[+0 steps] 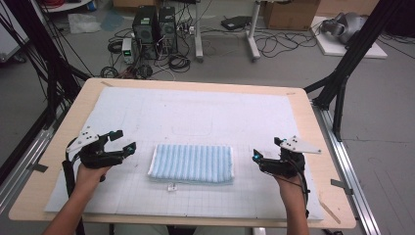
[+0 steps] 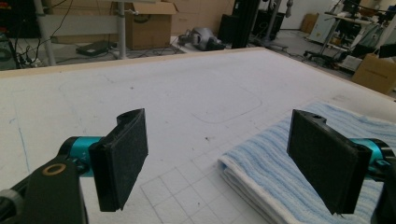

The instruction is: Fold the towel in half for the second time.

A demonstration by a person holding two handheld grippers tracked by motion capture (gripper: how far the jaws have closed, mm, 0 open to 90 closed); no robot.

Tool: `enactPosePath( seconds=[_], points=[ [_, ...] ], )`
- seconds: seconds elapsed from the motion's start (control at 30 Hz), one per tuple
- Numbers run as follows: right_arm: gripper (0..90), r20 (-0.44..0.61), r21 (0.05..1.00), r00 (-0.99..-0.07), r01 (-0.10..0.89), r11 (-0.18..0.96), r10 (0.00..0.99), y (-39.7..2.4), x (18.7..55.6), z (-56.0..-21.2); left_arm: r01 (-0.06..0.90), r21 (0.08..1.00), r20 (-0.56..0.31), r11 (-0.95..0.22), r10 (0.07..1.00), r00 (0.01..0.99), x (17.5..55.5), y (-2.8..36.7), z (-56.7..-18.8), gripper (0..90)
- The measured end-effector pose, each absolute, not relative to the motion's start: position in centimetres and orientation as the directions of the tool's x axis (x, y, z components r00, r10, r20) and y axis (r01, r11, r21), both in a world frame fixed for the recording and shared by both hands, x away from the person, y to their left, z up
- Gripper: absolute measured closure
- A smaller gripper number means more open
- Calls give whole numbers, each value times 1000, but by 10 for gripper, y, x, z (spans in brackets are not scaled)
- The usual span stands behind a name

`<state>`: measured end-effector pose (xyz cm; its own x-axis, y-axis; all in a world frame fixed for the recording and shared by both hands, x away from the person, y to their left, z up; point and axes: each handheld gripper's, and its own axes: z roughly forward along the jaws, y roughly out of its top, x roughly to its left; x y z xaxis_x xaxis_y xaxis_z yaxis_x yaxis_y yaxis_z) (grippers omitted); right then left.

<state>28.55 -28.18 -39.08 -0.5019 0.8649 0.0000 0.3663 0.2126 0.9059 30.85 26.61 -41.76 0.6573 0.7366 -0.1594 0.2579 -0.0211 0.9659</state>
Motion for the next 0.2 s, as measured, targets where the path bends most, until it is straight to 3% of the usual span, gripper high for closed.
enactPosePath(
  seconds=[0.2],
  points=[
    [112,-1,906,-504,364,214,863,-282,286,-392,260,965,-163,-18,738,655,310,267,-418,210]
  ],
)
